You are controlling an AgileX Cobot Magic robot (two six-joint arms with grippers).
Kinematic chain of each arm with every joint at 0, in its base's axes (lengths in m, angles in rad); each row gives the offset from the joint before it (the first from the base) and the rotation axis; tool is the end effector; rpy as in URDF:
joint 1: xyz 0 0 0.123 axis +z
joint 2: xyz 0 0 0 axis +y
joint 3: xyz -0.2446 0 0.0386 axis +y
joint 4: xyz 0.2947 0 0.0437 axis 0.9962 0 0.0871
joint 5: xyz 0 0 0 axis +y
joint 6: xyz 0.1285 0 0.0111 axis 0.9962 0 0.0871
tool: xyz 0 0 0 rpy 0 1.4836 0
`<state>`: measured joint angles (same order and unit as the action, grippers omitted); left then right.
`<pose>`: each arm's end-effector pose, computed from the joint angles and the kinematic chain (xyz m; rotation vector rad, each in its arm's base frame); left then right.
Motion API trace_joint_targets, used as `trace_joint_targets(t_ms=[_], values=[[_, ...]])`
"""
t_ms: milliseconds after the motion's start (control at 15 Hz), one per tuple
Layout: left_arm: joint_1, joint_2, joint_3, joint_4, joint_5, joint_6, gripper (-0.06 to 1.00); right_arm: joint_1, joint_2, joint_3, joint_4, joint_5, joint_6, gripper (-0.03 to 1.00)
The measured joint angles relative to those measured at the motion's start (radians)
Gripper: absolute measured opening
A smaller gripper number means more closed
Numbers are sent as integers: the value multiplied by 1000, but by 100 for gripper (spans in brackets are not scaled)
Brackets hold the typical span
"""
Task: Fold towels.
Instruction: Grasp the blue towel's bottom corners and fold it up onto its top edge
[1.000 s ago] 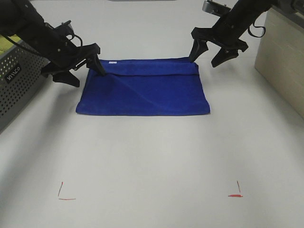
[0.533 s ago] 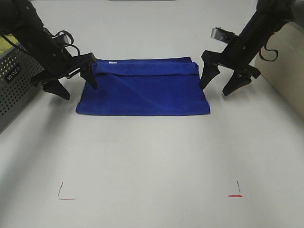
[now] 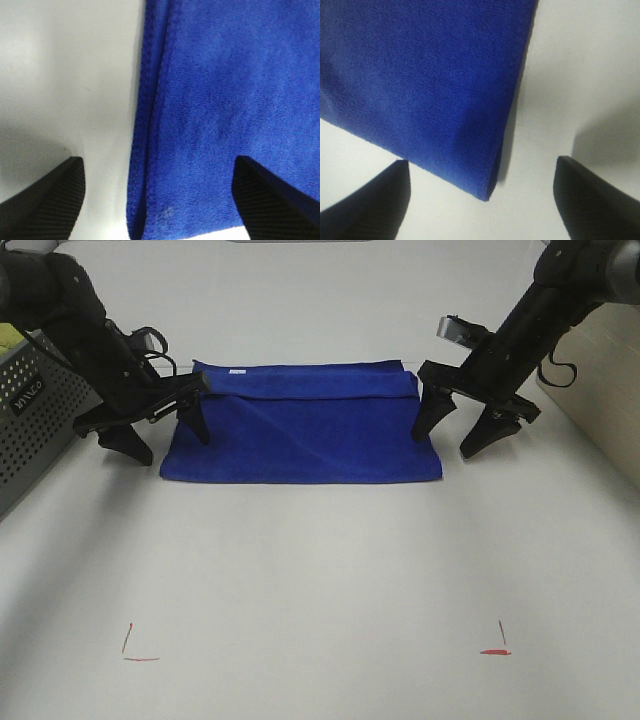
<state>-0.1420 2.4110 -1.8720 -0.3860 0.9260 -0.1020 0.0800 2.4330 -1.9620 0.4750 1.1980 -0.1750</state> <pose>0.5006 -0.1108 0.0239 -0.2414 2.9378 -0.5223 0.4907 0.0945 0.0414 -0.1171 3.0535 0.6847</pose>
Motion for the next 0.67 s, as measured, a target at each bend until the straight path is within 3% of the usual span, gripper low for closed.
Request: trace_joint_targets(t_ms=[333,533,667], values=[[-15,11,-7,-7,-31,-27,76,29,46,-7,45,-24,-19,75],[-45,17,-10,-7,-40,-27,59,29,57,-7,65,-39,-19,53],[-56,24,-10,-7,-39,-27,35,29,63,-7,63,-52,-17,30]])
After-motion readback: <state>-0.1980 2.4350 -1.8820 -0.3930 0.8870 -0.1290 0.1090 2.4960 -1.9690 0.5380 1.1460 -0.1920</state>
